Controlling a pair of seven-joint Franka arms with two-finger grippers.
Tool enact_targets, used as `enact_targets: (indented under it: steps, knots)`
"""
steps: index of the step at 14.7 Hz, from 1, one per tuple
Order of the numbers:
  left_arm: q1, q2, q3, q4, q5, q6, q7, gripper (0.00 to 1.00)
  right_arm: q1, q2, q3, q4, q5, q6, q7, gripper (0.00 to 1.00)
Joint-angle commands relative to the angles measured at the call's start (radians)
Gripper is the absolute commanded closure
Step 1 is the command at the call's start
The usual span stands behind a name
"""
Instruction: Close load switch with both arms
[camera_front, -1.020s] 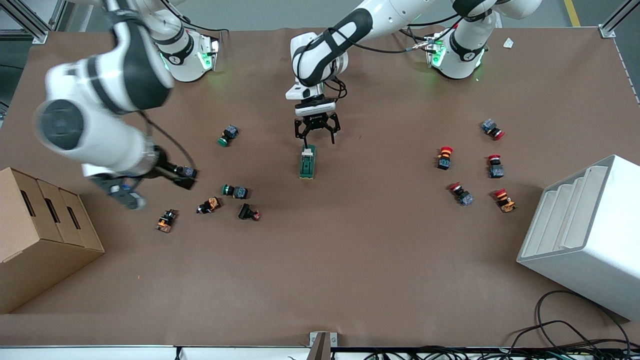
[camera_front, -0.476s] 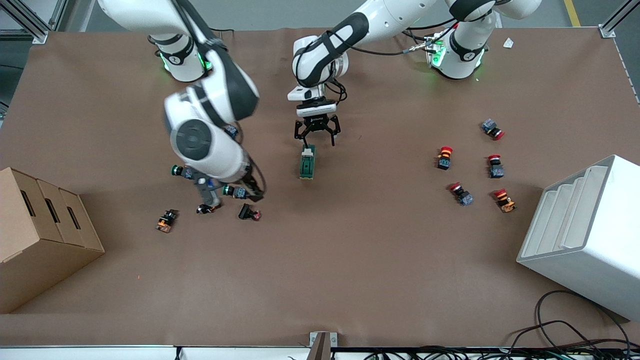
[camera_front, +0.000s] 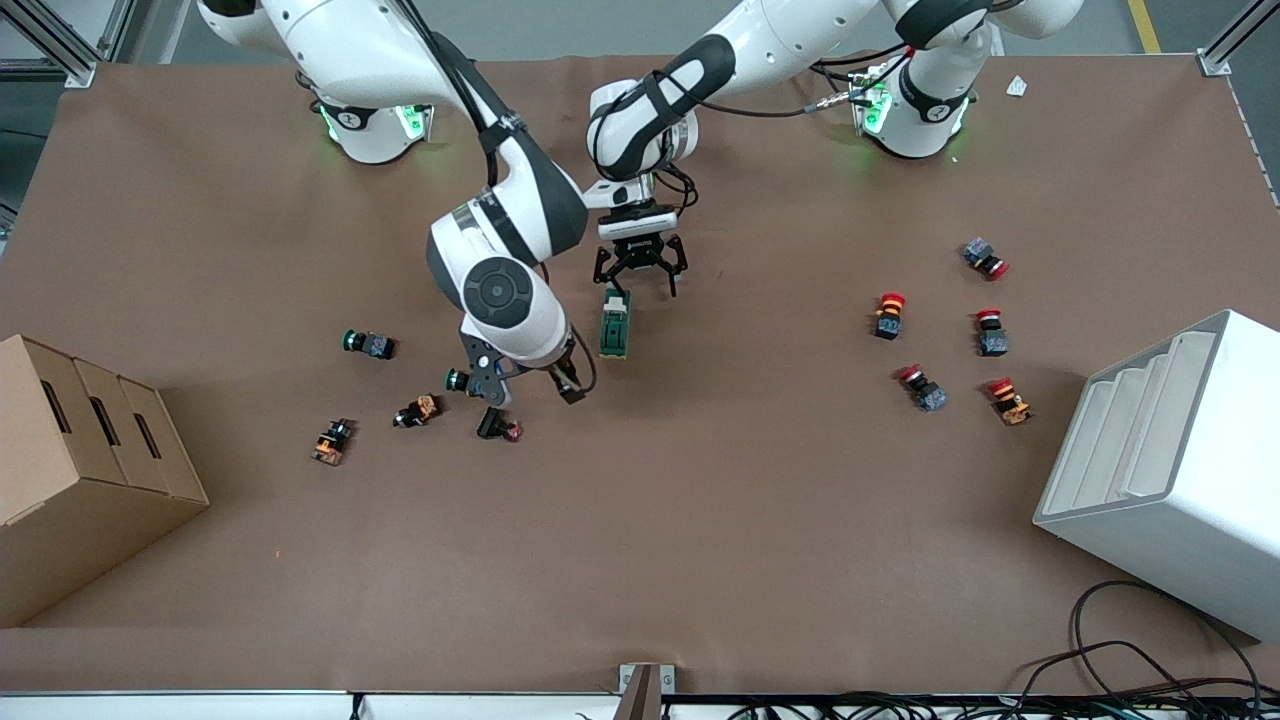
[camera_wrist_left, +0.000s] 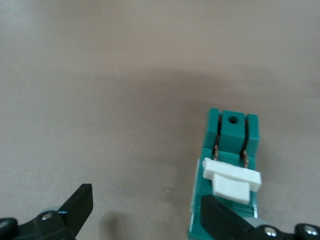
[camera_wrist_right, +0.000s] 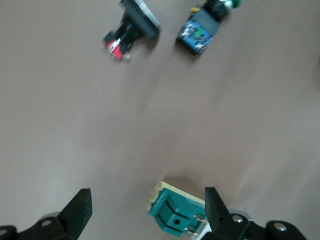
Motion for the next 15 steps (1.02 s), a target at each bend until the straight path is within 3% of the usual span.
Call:
enact_targets:
  steps: [1,7,15]
  knots:
    - [-0.005,0.030,0.008,-0.015,0.021,-0.035,-0.013,0.00,0.028,0.005,-0.005,-0.002,0.013,0.008,-0.249,0.00]
    - [-0.019,0.061,0.007,-0.013,0.181,-0.035,-0.129,0.00,0.027,0.004,-0.005,-0.009,0.016,0.009,-0.411,0.00]
    - [-0.074,0.074,0.007,-0.001,0.190,-0.032,-0.140,0.00,0.053,0.020,-0.005,-0.022,0.016,0.050,-0.410,0.00]
